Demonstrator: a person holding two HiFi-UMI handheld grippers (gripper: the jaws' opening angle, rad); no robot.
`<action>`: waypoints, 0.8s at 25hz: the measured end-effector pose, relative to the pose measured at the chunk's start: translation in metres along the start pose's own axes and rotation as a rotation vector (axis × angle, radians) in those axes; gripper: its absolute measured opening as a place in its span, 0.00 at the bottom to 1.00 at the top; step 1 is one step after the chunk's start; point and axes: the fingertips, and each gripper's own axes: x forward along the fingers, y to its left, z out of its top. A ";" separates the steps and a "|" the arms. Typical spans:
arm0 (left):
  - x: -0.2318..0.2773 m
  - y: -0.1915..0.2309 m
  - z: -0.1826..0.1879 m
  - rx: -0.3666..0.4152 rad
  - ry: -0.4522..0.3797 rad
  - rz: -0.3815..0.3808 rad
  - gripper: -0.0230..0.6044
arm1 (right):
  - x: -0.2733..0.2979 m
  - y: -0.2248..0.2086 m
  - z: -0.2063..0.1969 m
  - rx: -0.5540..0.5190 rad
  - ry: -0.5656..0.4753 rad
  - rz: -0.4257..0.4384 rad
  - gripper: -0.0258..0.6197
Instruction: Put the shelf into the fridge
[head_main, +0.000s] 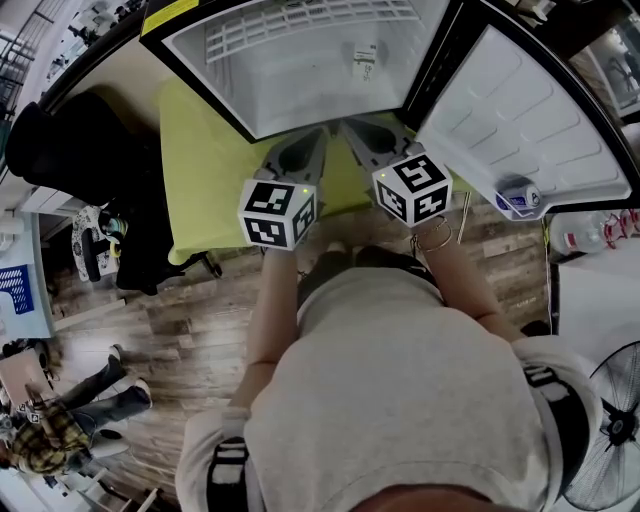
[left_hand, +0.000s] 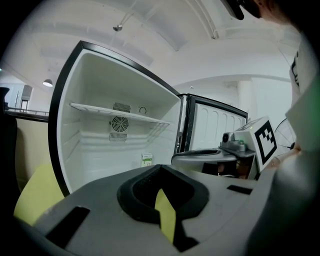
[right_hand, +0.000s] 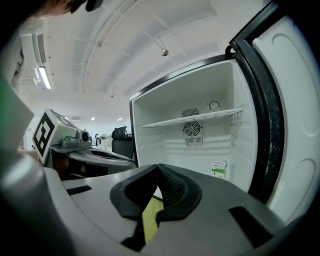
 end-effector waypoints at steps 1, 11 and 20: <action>0.000 0.000 -0.001 -0.001 0.004 0.000 0.06 | 0.000 0.000 0.000 0.002 0.000 -0.001 0.06; -0.001 0.003 -0.003 -0.002 0.007 0.005 0.05 | 0.001 -0.002 -0.001 0.017 0.003 -0.006 0.06; -0.003 0.003 -0.001 -0.005 0.003 -0.003 0.05 | 0.002 0.000 -0.003 0.002 0.013 -0.002 0.06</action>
